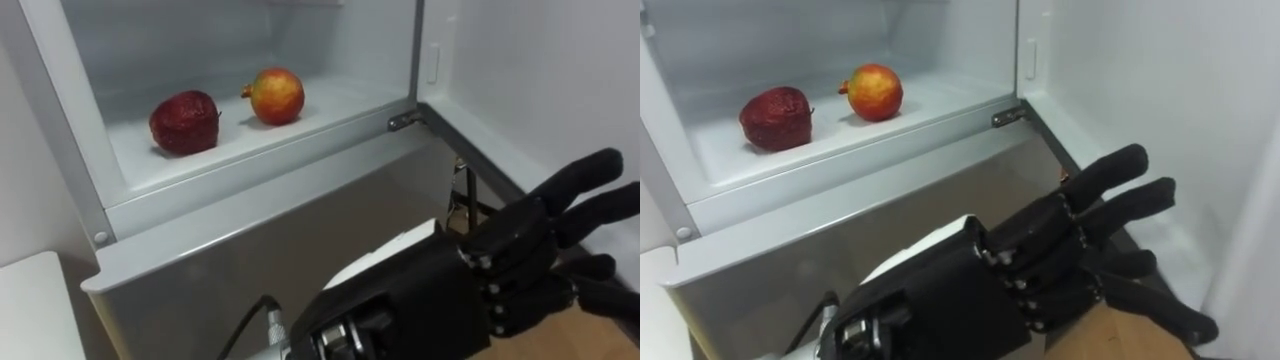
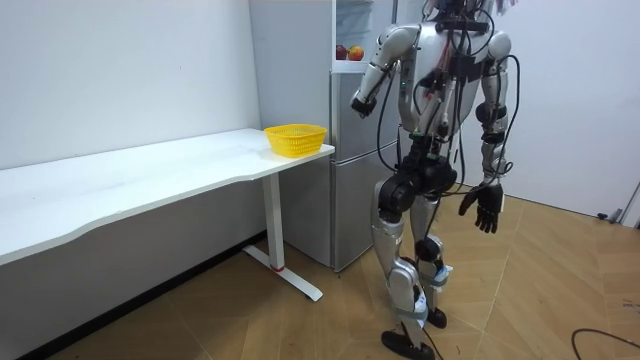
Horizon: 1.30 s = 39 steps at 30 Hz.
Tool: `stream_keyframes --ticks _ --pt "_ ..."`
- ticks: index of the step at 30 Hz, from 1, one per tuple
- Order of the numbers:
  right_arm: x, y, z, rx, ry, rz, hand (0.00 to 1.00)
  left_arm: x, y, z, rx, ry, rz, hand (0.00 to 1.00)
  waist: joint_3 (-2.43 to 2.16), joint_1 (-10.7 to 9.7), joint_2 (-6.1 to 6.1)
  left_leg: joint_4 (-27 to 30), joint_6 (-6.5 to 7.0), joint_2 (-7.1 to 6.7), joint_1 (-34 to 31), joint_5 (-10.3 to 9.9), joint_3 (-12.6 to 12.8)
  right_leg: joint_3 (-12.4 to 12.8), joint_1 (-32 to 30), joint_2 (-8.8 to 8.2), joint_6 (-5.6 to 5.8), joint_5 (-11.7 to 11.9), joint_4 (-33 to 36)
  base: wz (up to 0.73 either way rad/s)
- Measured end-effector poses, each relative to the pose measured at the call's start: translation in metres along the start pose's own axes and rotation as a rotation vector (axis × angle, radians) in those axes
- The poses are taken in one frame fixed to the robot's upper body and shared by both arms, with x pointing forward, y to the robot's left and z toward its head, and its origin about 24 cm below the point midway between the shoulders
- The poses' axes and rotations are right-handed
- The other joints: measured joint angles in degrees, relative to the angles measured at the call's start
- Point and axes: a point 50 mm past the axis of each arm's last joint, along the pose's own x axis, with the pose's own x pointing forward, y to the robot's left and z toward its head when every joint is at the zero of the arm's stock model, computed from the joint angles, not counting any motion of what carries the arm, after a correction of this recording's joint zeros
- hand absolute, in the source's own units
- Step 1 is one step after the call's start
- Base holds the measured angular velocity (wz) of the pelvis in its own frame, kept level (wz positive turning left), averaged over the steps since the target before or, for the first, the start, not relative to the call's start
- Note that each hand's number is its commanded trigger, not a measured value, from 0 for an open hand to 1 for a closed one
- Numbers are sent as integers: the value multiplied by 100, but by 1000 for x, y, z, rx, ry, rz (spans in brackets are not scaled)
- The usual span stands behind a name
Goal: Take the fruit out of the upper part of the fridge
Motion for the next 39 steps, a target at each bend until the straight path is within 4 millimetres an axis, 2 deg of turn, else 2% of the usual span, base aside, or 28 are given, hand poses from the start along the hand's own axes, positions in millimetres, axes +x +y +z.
stream_keyframes --ticks 6,10,12,15,17,22,26,30,32,35,39 --pt "0 0 -1 0 -1 0 0 6 4 4 24 -2 -22 0 -7 8 11 0 0 0 3 0 -18 -9 13 -1 -2 1 -9 1" --pt "0 0 -2 -1 1 -2 0 10 6 9 45 -10 -33 0 -53 64 76 5 0 2 -53 0 -67 -123 22 -57 -5 4 16 10" --pt "0 0 -4 -1 5 0 0 10 5 12 56 -20 -34 0 -65 178 95 5 0 1 -48 0 -125 -156 29 -61 -9 7 16 7" --pt "0 0 -5 7 5 4 0 6 7 28 94 -74 -15 0 -67 454 98 -2 -1 -1 -50 0 -312 -235 50 -63 -23 17 15 11" --pt "0 0 -7 9 14 2 0 0 10 44 147 -127 25 0 -63 722 96 -1 -1 4 -32 0 -349 -351 109 -75 -26 19 8 27" --pt "0 0 -3 -25 6 -10 0 -24 17 54 198 -142 160 0 -65 1284 105 -2 -18 -23 -41 10 -632 -643 155 -97 -23 17 -2 31" --pt "0 -1 5 -60 -29 -27 0 -39 21 68 264 -174 263 0 -53 1626 75 0 -41 -46 -61 24 -812 -878 237 -148 -8 22 -87 31" --pt "0 1 5 -71 -41 -46 0 -50 17 82 342 -205 339 0 -60 1898 62 10 -42 -96 -99 39 -959 -962 261 -171 7 12 -77 20" --pt "1 4 -4 -86 -21 -56 0 -59 19 92 401 -238 418 0 -66 2083 55 19 -43 -94 -86 39 -1004 -1052 325 -184 7 12 -85 11" --pt "1 9 -8 -91 -19 -56 0 -74 23 104 473 -268 534 0 -67 2158 52 27 -43 -98 -121 39 -1119 -1120 334 -190 3 10 -95 18" --pt "1 12 -17 -114 0 -59 0 -99 27 122 628 -268 732 0 -69 2368 70 51 -44 -112 -180 40 -1207 -1208 385 -203 -3 1 -105 9"
